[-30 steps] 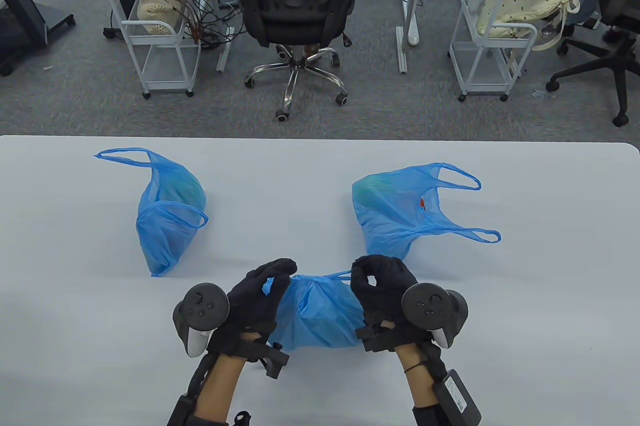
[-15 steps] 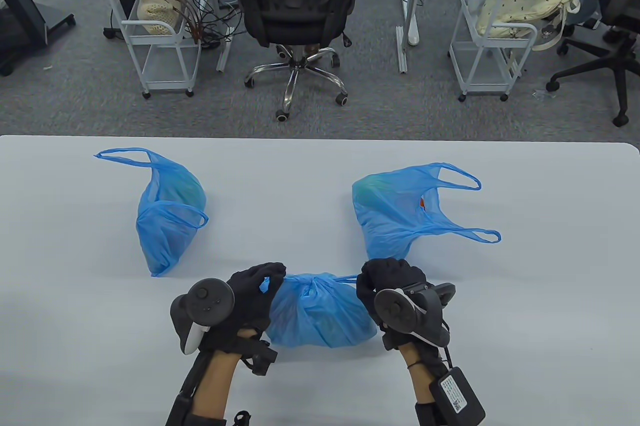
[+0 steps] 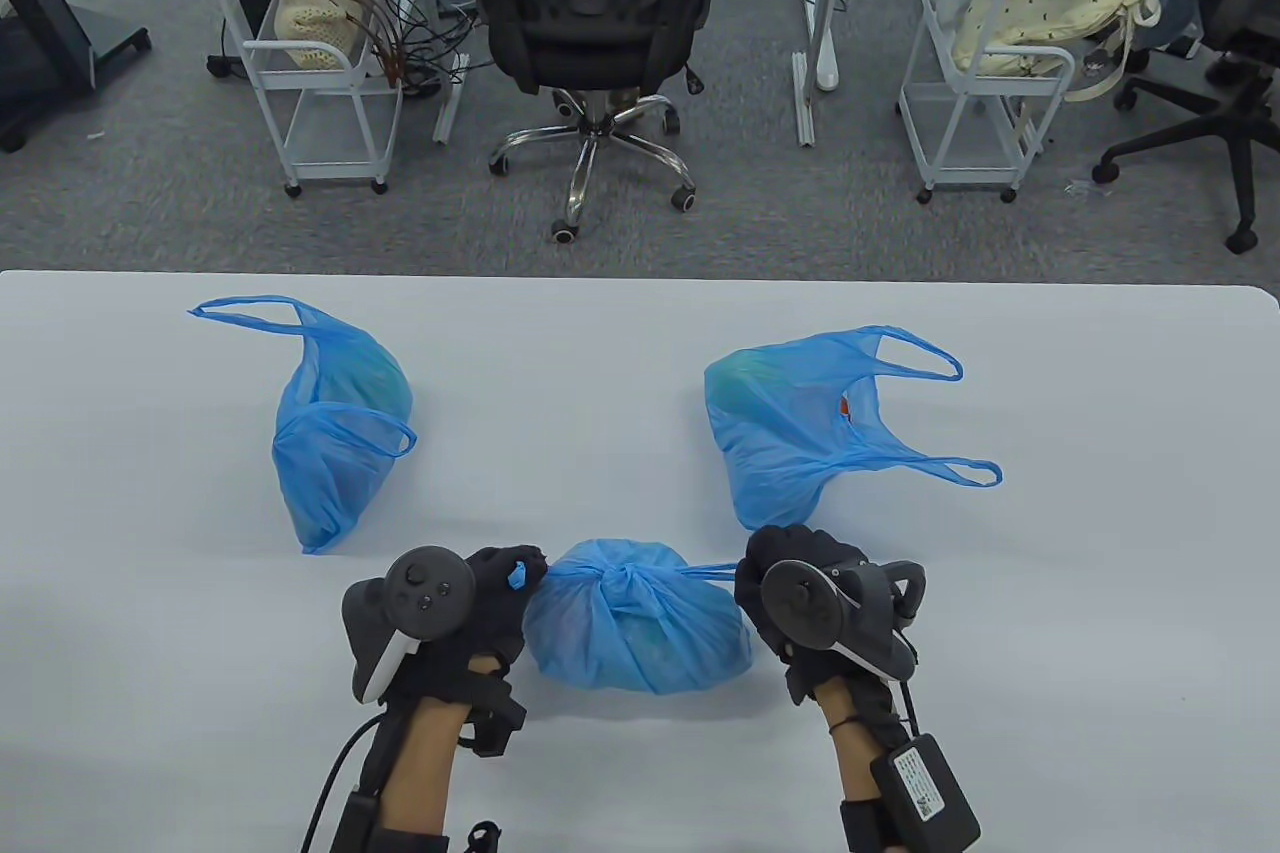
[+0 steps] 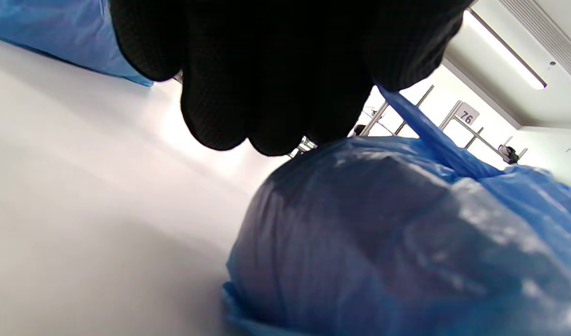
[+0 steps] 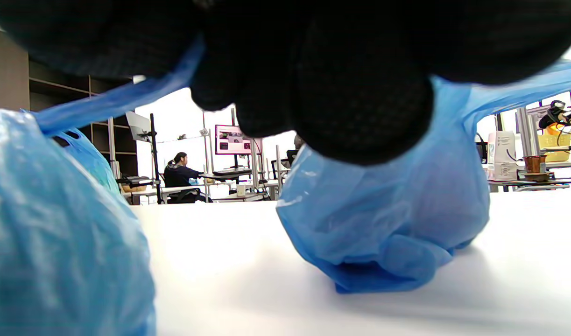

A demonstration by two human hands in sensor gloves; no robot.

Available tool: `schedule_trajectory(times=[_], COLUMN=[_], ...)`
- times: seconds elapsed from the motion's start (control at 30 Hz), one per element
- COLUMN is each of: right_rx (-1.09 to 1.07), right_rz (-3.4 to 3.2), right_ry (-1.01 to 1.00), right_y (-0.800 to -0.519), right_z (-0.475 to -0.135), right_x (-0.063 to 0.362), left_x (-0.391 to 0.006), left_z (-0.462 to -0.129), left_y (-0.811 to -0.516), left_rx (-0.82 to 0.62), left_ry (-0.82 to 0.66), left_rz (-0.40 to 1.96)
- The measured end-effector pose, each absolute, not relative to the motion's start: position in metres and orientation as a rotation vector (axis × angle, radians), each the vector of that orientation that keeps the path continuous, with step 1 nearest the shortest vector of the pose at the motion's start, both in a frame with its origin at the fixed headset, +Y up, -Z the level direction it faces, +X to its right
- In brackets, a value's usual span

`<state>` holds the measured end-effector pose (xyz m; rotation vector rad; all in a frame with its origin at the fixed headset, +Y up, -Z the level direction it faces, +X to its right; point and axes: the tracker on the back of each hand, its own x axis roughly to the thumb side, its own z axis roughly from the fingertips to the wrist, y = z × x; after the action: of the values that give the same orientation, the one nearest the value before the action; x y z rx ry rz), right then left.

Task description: Tie knot on plastic bag top

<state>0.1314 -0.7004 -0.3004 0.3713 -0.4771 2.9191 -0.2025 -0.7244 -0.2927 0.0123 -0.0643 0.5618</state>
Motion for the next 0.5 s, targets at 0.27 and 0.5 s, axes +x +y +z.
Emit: schedule_trajectory(times=[0.27,0.5], right_rx=[0.318,0.307], right_rz=[2.956,2.627], right_ry=[-0.453,-0.637], right_y=[-0.707,-0.697], right_z=[-0.303,-0.297], right_x=[0.136,0.143], left_x=[-0.206,-0.212], left_z=[-0.295,-0.295], left_y=[-0.732,-0.736], left_rx=[-0.048,-0.079], left_ry=[-0.053,-0.152], left_rz=[0.5,0.748])
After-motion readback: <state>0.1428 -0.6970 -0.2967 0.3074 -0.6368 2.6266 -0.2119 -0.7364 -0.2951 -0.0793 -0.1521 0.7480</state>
